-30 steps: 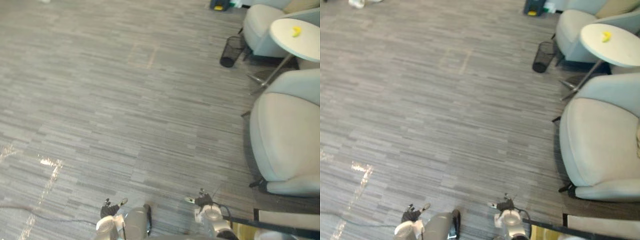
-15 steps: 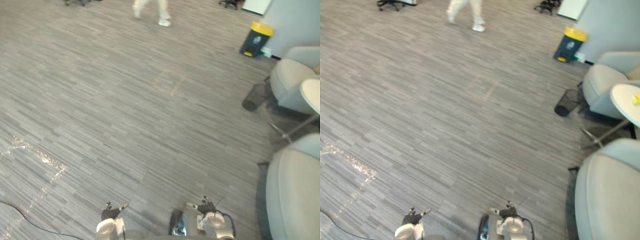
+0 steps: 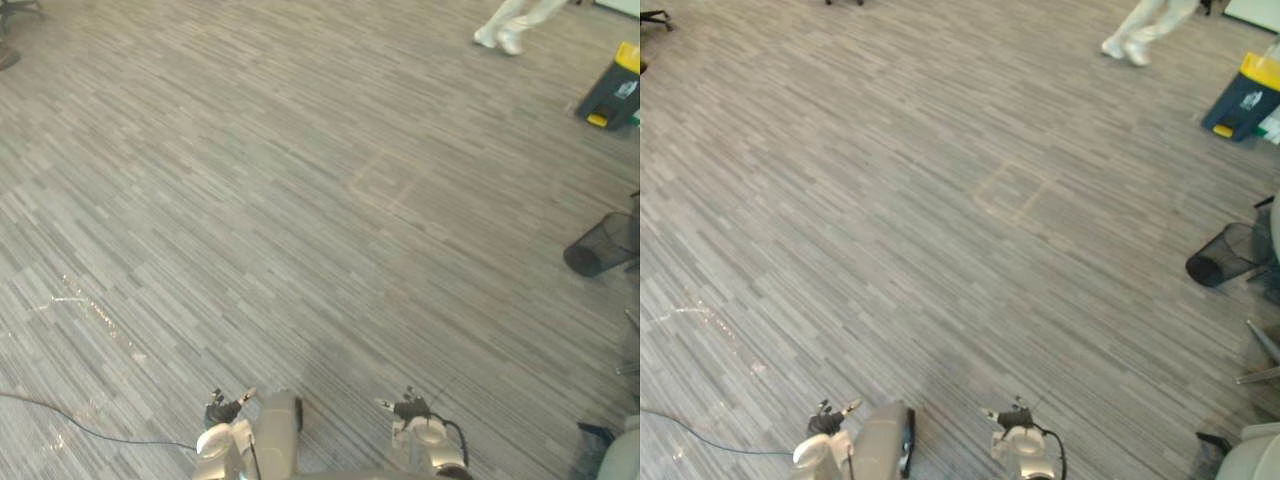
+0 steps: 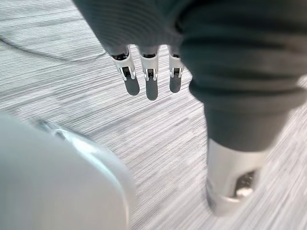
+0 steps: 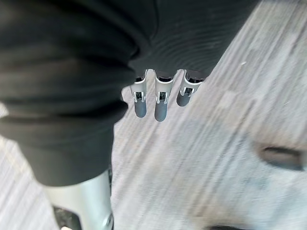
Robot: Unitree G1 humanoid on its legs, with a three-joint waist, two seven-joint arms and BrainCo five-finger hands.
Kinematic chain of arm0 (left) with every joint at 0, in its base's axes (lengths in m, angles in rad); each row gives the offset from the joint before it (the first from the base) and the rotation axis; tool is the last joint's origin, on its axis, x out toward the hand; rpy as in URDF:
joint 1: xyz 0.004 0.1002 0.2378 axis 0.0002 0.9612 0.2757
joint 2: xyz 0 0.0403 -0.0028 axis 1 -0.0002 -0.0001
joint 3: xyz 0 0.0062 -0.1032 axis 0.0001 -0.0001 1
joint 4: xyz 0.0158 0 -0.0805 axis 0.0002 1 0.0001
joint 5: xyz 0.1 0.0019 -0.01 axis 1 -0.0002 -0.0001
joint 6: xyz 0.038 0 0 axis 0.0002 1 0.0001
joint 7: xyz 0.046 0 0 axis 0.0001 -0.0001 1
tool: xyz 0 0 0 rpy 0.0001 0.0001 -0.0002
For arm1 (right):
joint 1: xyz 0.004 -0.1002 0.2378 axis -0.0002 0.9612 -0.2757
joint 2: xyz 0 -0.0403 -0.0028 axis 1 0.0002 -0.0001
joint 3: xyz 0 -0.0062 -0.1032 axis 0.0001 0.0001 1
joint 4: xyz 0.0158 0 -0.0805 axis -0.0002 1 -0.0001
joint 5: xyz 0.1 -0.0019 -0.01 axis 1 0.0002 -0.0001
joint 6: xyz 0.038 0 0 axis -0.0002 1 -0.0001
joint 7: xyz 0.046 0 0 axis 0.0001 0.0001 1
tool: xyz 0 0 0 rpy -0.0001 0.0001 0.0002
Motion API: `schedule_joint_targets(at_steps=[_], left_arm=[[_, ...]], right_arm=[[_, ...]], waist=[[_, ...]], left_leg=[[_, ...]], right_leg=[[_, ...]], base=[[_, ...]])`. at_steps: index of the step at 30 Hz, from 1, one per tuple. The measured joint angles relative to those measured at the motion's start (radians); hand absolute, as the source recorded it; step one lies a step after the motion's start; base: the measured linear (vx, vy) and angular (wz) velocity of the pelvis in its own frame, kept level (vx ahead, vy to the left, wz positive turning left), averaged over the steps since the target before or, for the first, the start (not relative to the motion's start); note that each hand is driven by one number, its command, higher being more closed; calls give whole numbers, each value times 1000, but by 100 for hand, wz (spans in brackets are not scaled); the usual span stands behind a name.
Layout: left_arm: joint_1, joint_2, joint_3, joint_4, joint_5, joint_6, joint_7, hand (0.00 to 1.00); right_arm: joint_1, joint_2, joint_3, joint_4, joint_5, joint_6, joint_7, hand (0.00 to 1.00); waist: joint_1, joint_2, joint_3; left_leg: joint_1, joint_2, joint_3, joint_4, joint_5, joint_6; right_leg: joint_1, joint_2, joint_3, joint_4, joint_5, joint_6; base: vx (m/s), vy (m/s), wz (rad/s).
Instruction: Organize the slippers on the shoe rack
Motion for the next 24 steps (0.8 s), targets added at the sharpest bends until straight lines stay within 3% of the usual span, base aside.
schedule_joint_targets(at_steps=[1,3,5,7,9,10,13,14,15,16,17,18,19,21,23,24], left_arm=[[-6,7,3,8,0,0,0,0],[-9,8,6,15,1,-1,1,0],[-30,19,2,59,2,8,0,0],[-35,19,3,86,3,13,1,0],[-36,8,3,90,2,14,0,0],[-42,3,3,91,2,13,0,0],[-73,0,3,125,2,15,0,0],[-76,1,2,136,3,17,-1,0],[-75,5,2,145,3,19,-1,0],[-75,5,2,145,3,20,-2,0],[-71,4,2,145,5,20,-2,0],[-54,4,1,146,6,21,-3,0],[-49,5,2,148,18,24,-3,0],[-50,3,7,150,29,26,-3,0],[-44,-8,38,151,44,32,-4,0],[-35,-5,48,144,44,32,-4,0]], right_arm=[[5,0,1,-1,0,4,2,0],[12,1,-20,-14,-11,5,1,0],[17,0,-41,-16,-21,6,4,0],[37,0,-42,-15,-22,6,11,0],[58,1,-40,-16,-22,5,12,0],[61,0,-41,-17,-22,5,12,0],[53,1,-56,-40,-22,4,16,0],[55,1,-71,-48,-22,3,17,0],[54,1,-99,-45,-22,3,17,0],[53,1,-106,-46,-22,3,17,0],[49,0,-115,-47,-22,4,18,0],[46,1,-118,-49,-23,4,18,0],[52,2,-120,-41,-24,7,20,0],[45,3,-109,-31,-25,7,26,0],[37,2,-84,-15,-23,9,31,0],[32,2,-66,-3,-23,14,33,0]], waist=[[5,-27,-14],[22,-49,-25],[12,-48,-22],[10,-39,-15],[-4,-25,-17],[-18,-22,-19],[-43,-25,-8],[-46,-24,-8],[-49,-27,-10],[-52,-27,-10],[-61,-23,-12],[-87,-5,-34],[-96,7,-52],[-86,25,-63],[-81,60,-54],[-78,68,-50]], left_leg=[[11,-22,34,5,-49,14],[44,-40,72,21,-98,56],[140,-65,75,9,-142,91],[299,-81,65,-50,-161,101],[438,-81,62,-140,-161,101],[489,-79,59,-185,-171,113],[595,-67,42,-249,-241,91],[617,-61,40,-256,-260,77],[700,-54,40,-316,-278,59],[717,-54,38,-335,-280,55],[753,-49,30,-373,-285,45],[781,-27,-6,-386,-287,26],[774,-4,-44,-346,-277,7],[705,14,-87,-166,-224,-65],[552,22,-99,208,4,-92],[503,43,-74,334,-13,-83]], right_leg=[[-2,-38,15,25,13,-2],[-64,-88,57,186,39,26],[-166,-112,117,514,115,59],[-262,-106,151,833,118,67],[-369,-100,99,956,99,51],[-437,-93,59,953,82,40],[-598,-72,-73,769,65,28],[-617,-60,-114,679,74,30],[-629,-22,-168,434,135,17],[-631,-15,-175,381,151,10],[-635,5,-185,313,190,-22],[-629,36,-185,301,260,-94],[-627,55,-184,318,282,-144],[-597,80,-197,319,233,-152],[-490,125,-150,249,198,-150],[-428,149,-122,213,196,-152]], base=[[624,276,-32],[688,322,-26],[577,272,-5],[566,202,-11],[439,133,-5],[416,77,13],[377,26,8],[605,-17,4],[451,-20,7],[610,-52,16],[513,-73,45],[811,-129,57],[726,-116,43],[709,-148,-3],[625,-103,-48],[688,17,-77]])
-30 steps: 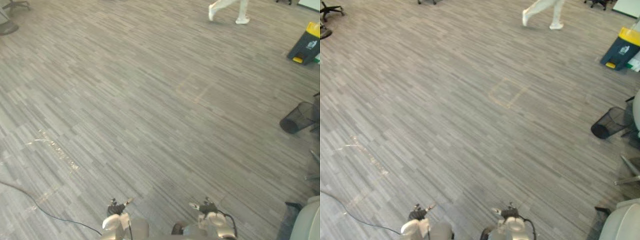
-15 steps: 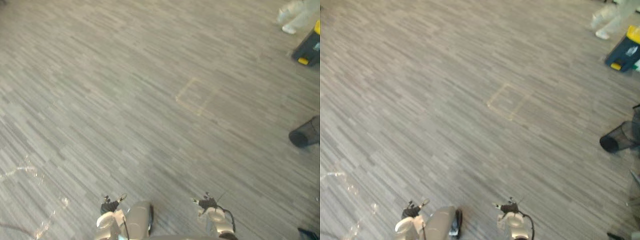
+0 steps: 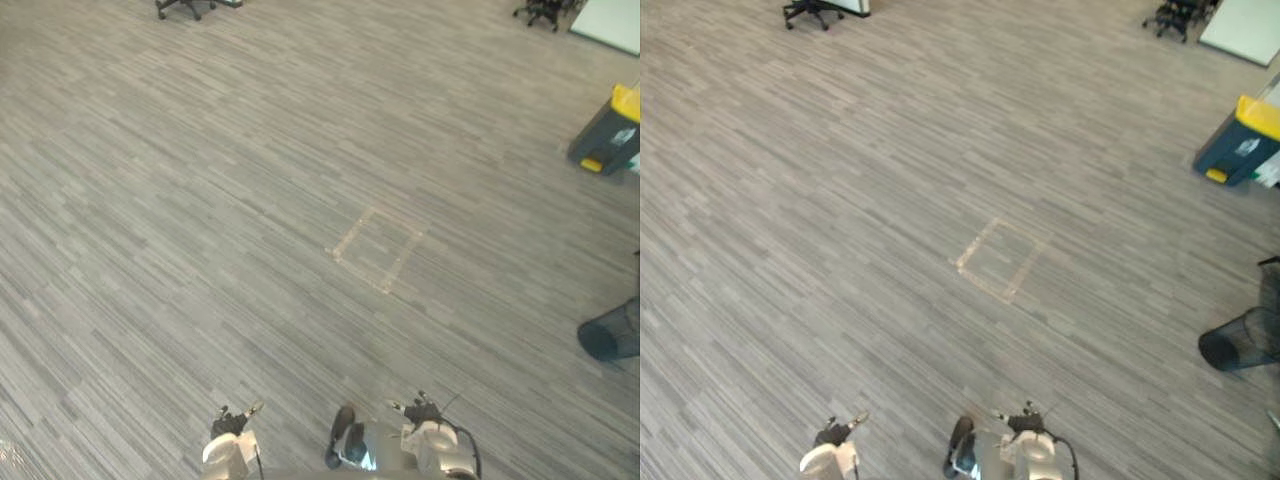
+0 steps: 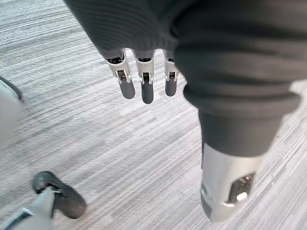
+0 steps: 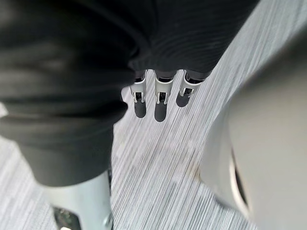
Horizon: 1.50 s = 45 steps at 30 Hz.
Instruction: Organize the slippers on the shoe rack
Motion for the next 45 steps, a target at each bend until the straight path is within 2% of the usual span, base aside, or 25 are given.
schedule_joint_targets(at_steps=[3,6,8,10,11,12,14,17,19,21,24,25,27,28,29,31,33,34,35,37,40,42,43,44,45], left_arm=[[16,2,-14,-34,0,-4,-5,0],[37,3,-15,-71,-2,-13,-19,0],[49,-1,-11,-84,-10,-15,-21,0],[65,2,-9,-92,-14,-29,-22,0],[68,11,-6,-89,-12,-31,-21,0],[67,7,-5,-88,-9,-34,-19,0],[63,6,-2,-88,-11,-33,-19,0],[47,12,-6,-49,0,-23,-19,0],[29,10,-31,-16,22,-8,-18,0],[18,13,-46,-12,43,-6,-18,0],[-15,13,-58,3,68,-3,-19,0],[-21,10,-73,6,75,-3,-19,0],[-18,14,-104,8,80,-4,-23,0],[-10,21,-119,7,82,-6,-28,0],[-12,13,-122,17,89,-5,-35,0],[4,9,-121,17,101,-5,-37,0],[22,0,-93,19,118,0,-38,0],[28,0,-68,17,116,4,-37,0],[35,0,-55,6,117,3,-37,0],[40,16,-44,-12,114,0,-38,0],[53,14,-45,-57,103,-11,-37,0],[57,8,-45,-72,96,-16,-37,0],[57,7,-45,-73,95,-17,-37,0],[57,7,-46,-73,96,-20,-37,0],[57,2,-45,-72,89,-24,-37,0]], right_arm=[[-8,0,32,27,1,3,-1,0],[-16,0,37,27,1,2,-2,0],[-15,0,33,28,0,3,-3,0],[-15,-1,32,44,0,4,-2,0],[-19,-6,49,60,-1,4,1,0],[-28,-2,38,63,-1,3,-1,0],[-31,-3,40,62,-8,1,0,0],[-20,-5,37,61,-39,2,0,0],[1,-3,36,47,-39,2,2,0],[14,-2,35,18,-39,-1,2,0],[17,-3,14,-16,-39,-10,0,0],[17,-3,-1,-13,-39,-9,0,0],[17,-2,-14,-13,-39,-9,0,0],[19,-2,-16,-10,-39,-8,0,0],[16,-10,-41,-7,-40,-6,0,0],[15,-3,-56,-8,-40,-7,-2,0],[13,-1,-45,-9,-40,-9,1,0],[10,-1,-36,-6,-39,-8,1,0],[10,0,-23,3,-37,-6,0,0],[7,0,7,30,-37,-5,-1,0],[13,-1,23,41,-36,-2,-1,0],[15,0,6,42,-35,4,-3,0],[16,0,1,42,-35,4,-3,0],[15,0,-10,43,-34,4,-3,0],[16,-1,-15,44,-34,4,-4,0]], waist=[[23,-27,12],[49,-41,11],[49,-33,24],[55,-42,18],[65,-61,7],[68,-77,-12],[82,-80,-13],[79,-75,-8],[65,-65,1],[41,-60,4],[15,-66,13],[14,-68,19],[14,-75,19],[11,-95,14],[3,-77,8],[-3,-49,-6],[-8,-13,-1],[-2,-2,8],[3,1,9],[8,-12,21],[23,-43,18],[32,-52,24],[32,-53,23],[33,-54,23],[35,-53,23]], left_leg=[[-128,27,72,95,-97,38],[-286,38,105,-60,-155,49],[-361,17,80,-284,-135,45],[-351,-22,88,-426,22,48],[-345,-55,111,-430,-15,58],[-347,-70,136,-417,-53,91],[-319,-81,169,-397,-89,122],[-191,-100,199,-411,-147,165],[-43,-109,207,-511,-148,166],[39,-109,215,-584,-148,166],[147,-98,227,-673,-157,150],[198,-88,240,-713,-161,136],[247,-85,251,-745,-175,112],[271,-107,240,-756,-184,94],[294,-91,211,-748,-194,75],[280,-67,190,-702,-187,62],[189,-25,179,-443,-171,43],[95,11,157,-188,-92,38],[32,42,147,-31,-73,45],[-66,75,144,100,-114,72],[-176,86,144,-2,-168,68],[-230,56,104,-280,-175,44],[-236,40,82,-321,-169,41],[-245,12,31,-401,-141,37],[-245,-12,-7,-479,-59,14]], right_leg=[[191,-1,102,-106,-3,-2],[300,-34,190,-195,-51,61],[350,-79,224,-187,-110,98],[393,-139,261,-186,-175,153],[398,-170,277,-194,-180,151],[386,-196,286,-156,-165,156],[355,-222,304,-53,-143,196],[230,-239,333,372,-99,275],[106,-236,294,659,-104,267],[12,-236,233,721,-117,244],[-117,-233,81,586,-143,194],[-129,-220,11,457,-130,170],[-127,-191,-64,243,-62,130],[-127,-181,-72,135,44,89],[-124,-158,-66,147,52,24],[-109,-130,-68,121,21,22],[-63,-70,-48,95,-14,18],[-13,-35,-11,59,-27,10],[30,-10,11,41,-38,3],[120,15,71,10,-70,-6],[206,0,178,-33,-90,22],[270,-39,270,-60,-112,65],[278,-50,282,-63,-117,73],[292,-71,302,-70,-130,94],[297,-91,328,-71,-146,120]], base=[[628,54,-73],[524,181,-89],[470,314,-46],[480,355,-39],[519,331,-37],[672,375,-35],[617,334,-37],[469,210,-38],[446,165,-42],[307,78,-17],[368,16,-7],[427,-29,-13],[386,-38,-8],[584,-108,-4],[499,-100,-9],[458,-122,-25],[548,-127,-53],[469,-54,-78],[464,-28,-93],[401,21,-82],[416,72,-99],[509,289,-103],[445,314,-71],[272,220,-47],[321,312,-77]])
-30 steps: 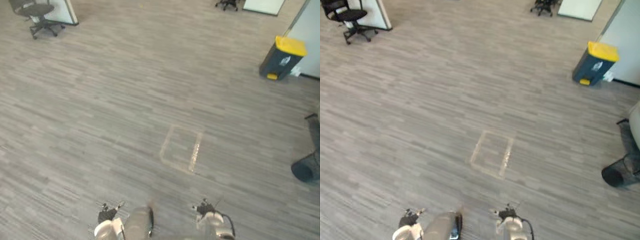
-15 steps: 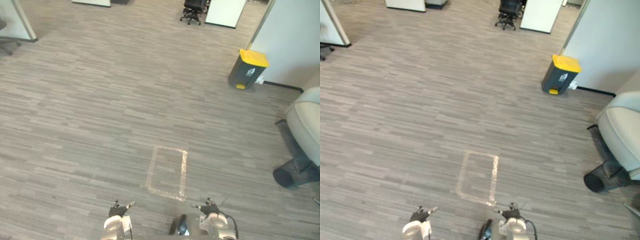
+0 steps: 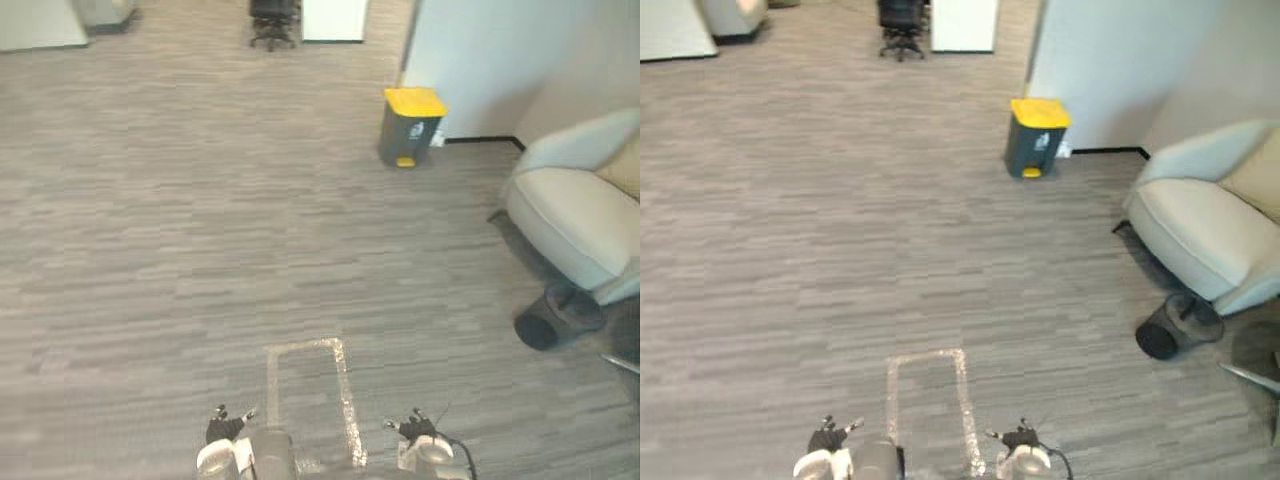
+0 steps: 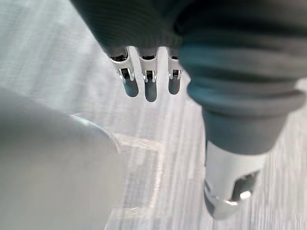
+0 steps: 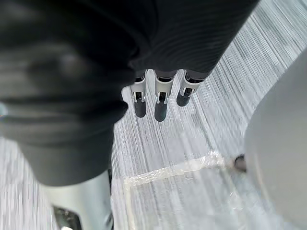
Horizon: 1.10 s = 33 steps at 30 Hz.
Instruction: Organize the slippers on the shoe rack
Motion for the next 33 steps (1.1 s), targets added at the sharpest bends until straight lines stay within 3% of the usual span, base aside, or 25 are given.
schedule_joint_targets(at_steps=[1,5,7,8,10,12,13,17,20,22,25,27,28,30,31,32,33], left_arm=[[-3,-1,4,12,-16,-6,0,0],[-1,5,5,21,-23,-6,0,0],[-12,14,2,42,-23,-4,0,0],[-19,17,1,59,-24,-1,0,0],[-22,21,-11,73,-26,1,0,0],[-17,41,-37,83,-31,1,0,0],[-17,46,-37,90,-33,1,-1,0],[-26,56,-55,127,-52,-1,-2,0],[-41,55,-85,142,-48,4,-3,0],[-38,46,-85,136,-43,3,-4,0],[-19,39,-84,100,-43,-2,-4,0],[-19,45,-84,100,-48,-3,-5,0],[-18,49,-84,99,-49,-4,-6,0],[-16,49,-87,87,-49,-5,-5,0],[-14,48,-89,86,-48,-7,-4,0],[-14,46,-95,89,-51,-8,-3,0],[-14,48,-100,89,-48,-7,-1,0]], right_arm=[[0,-2,8,14,-1,1,4,0],[-7,-5,4,21,-4,2,5,0],[-3,-5,1,20,-5,1,6,0],[0,-5,2,19,-6,1,8,0],[5,-4,2,19,-7,2,9,0],[3,-2,3,18,-10,-1,12,0],[11,-2,1,23,-19,0,13,0],[-3,-15,1,52,-41,-1,12,0],[-6,-45,-17,62,-42,-3,11,0],[5,-50,-66,61,-41,-4,10,0],[3,-57,-64,58,-39,-7,7,0],[1,-54,-62,61,-38,-8,6,0],[-12,-60,-64,63,-37,-4,1,0],[-11,-65,-72,66,-37,0,2,0],[-9,-69,-72,66,-37,0,2,0],[-5,-76,-72,66,-37,-1,2,0],[-4,-77,-71,62,-37,-1,3,0]], waist=[[12,2,-9],[24,-10,-30],[23,-11,-30],[21,-10,-28],[20,-12,-30],[12,-22,-27],[14,-29,-45],[7,-11,-50],[-1,12,-35],[-8,30,-29],[9,70,-30],[15,53,-26],[12,45,-24],[13,36,-19],[12,42,-21],[14,52,-22],[15,59,-28]], left_leg=[[35,-23,24,-27,71,8],[84,-22,171,-17,13,65],[162,-18,242,-54,2,83],[207,-15,281,-75,-4,93],[265,-11,346,-104,-9,103],[318,-16,386,-114,-10,104],[320,-18,353,-114,-10,104],[331,11,312,-156,-10,103],[336,14,281,-105,-11,100],[306,45,245,58,-23,78],[192,109,200,315,-4,64],[154,90,147,369,3,62],[153,39,80,283,-100,59],[137,-25,-27,120,-134,47],[138,-36,-73,14,-110,33],[148,-36,-90,-62,-25,0],[161,-43,-68,-91,-20,11]], right_leg=[[12,-23,49,-4,-12,24],[10,-75,78,-10,51,32],[-31,-88,87,91,75,53],[-81,-98,79,195,85,83],[-166,-123,26,354,99,110],[-219,-162,-116,391,113,76],[-215,-170,-179,358,113,72],[-162,-123,-299,134,129,51],[-84,-96,-289,-1,139,38],[-23,-67,-284,-67,140,40],[-18,-3,-201,-107,136,33],[-16,-10,-146,-118,143,29],[-20,-19,-96,-125,154,26],[-29,-42,-45,-131,163,41],[-31,-42,-20,-138,167,54],[-37,-35,9,-143,167,76],[-37,-46,22,-157,177,85]], base=[[404,384,-80],[398,364,-90],[239,212,-107],[150,124,-113],[123,71,-121],[115,23,-123],[127,-41,-128],[91,-66,-129],[43,-96,-65],[25,-80,-16],[10,-7,-67],[82,82,-90],[106,129,-92],[47,172,-97],[43,228,-102],[44,194,-79],[142,250,-68]])
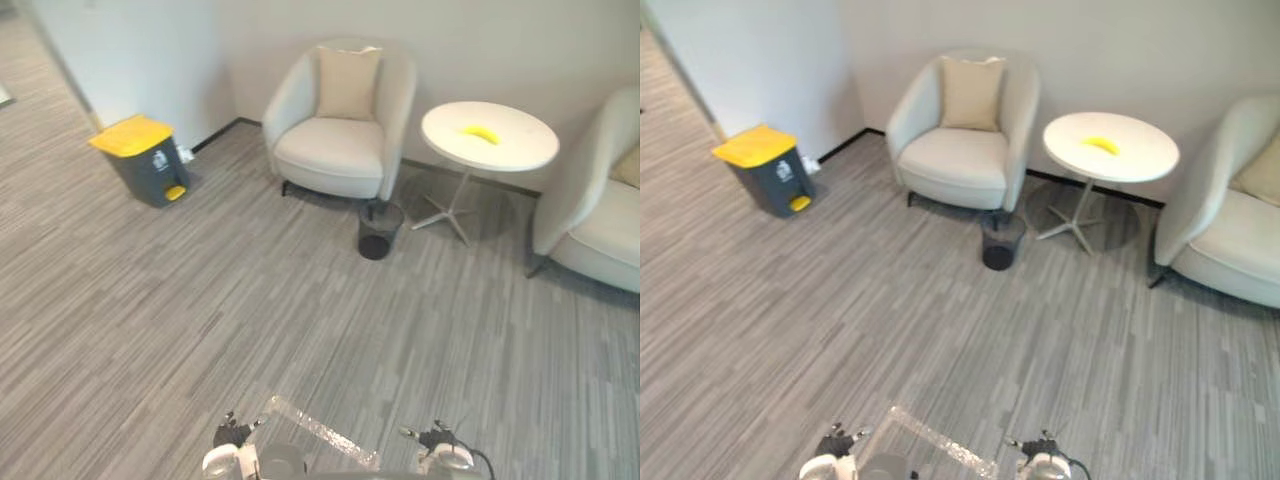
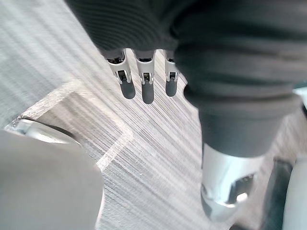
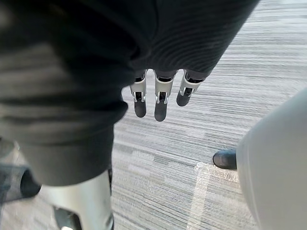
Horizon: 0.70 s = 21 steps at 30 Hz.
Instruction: Organize the slippers on the shoe rack
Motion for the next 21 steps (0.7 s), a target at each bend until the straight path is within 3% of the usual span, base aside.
schedule_joint_targets(at_steps=[1,2,6,11,14,15,18,21], left_arm=[[1,16,-18,1,2,-2,1,0],[-2,17,-19,2,1,-3,1,0],[-5,14,-18,8,8,-1,0,0],[-8,4,-18,18,19,-1,0,0],[-13,1,-21,23,29,2,-1,0],[-12,-3,-26,23,29,4,-1,0],[-4,-4,-26,28,28,3,0,0],[-5,-2,-26,38,28,3,0,0]], right_arm=[[8,8,3,0,1,-1,1,0],[9,9,-3,2,2,1,1,0],[29,9,-5,1,-4,1,1,0],[32,9,-5,-1,-5,2,1,0],[34,8,-5,-4,-5,2,3,0],[34,4,-6,-7,-5,3,4,0],[38,3,-6,-30,-6,4,5,0],[50,6,-6,-31,-6,3,7,0]], waist=[[-3,-30,-7],[-3,-43,-5],[-2,-58,-14],[-2,-57,-21],[-2,-49,-21],[-1,-41,-22],[-2,-41,-26],[-3,-48,-43]], left_leg=[[17,-20,29,-41,7,7],[25,-34,43,-49,12,23],[67,-47,98,-69,-5,47],[118,-51,133,-103,-5,48],[156,-41,142,-125,-5,48],[180,-33,156,-144,-5,49],[227,-43,176,-176,-4,49],[222,-59,166,-175,-4,49]], right_leg=[[3,-25,-4,-10,3,0],[4,-40,9,-19,3,1],[10,-61,20,-19,3,1],[17,-69,18,-20,8,9],[-14,-59,9,75,-4,25],[-54,-56,-15,168,-16,40],[-104,-84,-119,291,-38,38],[-85,-102,-167,241,-42,33]], base=[[148,176,-45],[190,201,-39],[137,119,-34],[152,42,-27],[106,0,-22],[59,4,-23],[41,25,-23],[39,31,-11]])
